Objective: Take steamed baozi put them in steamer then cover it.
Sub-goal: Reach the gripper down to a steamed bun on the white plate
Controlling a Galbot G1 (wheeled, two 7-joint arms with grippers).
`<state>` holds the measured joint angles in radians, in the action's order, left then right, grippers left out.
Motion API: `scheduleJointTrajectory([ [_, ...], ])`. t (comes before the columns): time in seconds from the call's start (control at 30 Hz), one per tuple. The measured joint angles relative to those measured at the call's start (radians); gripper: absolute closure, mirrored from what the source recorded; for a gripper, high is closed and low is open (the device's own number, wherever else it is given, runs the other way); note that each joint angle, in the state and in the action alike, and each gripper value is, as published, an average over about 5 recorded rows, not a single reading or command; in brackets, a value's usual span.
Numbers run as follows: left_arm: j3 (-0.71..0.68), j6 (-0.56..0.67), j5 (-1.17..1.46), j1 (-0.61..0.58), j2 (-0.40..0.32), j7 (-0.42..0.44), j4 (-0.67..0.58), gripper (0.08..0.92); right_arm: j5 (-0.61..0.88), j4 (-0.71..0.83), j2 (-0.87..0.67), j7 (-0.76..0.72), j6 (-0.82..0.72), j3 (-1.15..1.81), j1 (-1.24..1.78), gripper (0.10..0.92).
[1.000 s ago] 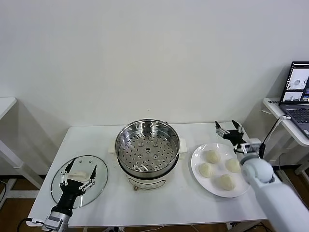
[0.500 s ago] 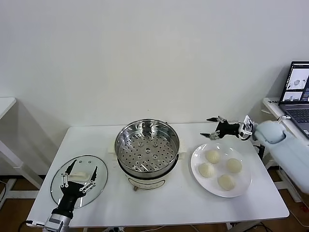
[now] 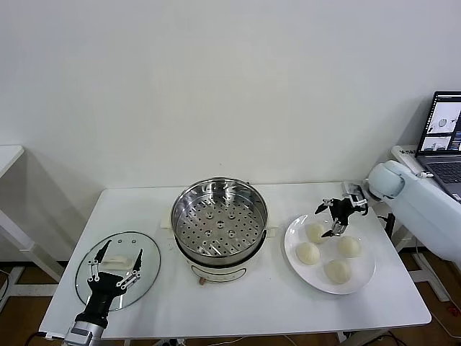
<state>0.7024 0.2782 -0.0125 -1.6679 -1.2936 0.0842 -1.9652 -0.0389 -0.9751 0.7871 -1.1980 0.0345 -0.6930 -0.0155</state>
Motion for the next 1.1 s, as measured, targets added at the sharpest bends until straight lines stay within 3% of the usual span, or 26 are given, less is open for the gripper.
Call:
scheduleJointTrajectory([
  [0.63, 0.013, 0.005, 0.000, -0.006, -0.004, -0.006, -0.004, 0.177, -0.146, 0.145, 0.132, 0.027, 0.032, -0.030, 0.000, 0.204],
  [1.1, 0.014, 0.004, 0.003, -0.005, -0.003, -0.005, -0.010, 0.177, -0.163, 0.142, 0.140, 0.036, 0.036, -0.038, 0.004, 0.377],
])
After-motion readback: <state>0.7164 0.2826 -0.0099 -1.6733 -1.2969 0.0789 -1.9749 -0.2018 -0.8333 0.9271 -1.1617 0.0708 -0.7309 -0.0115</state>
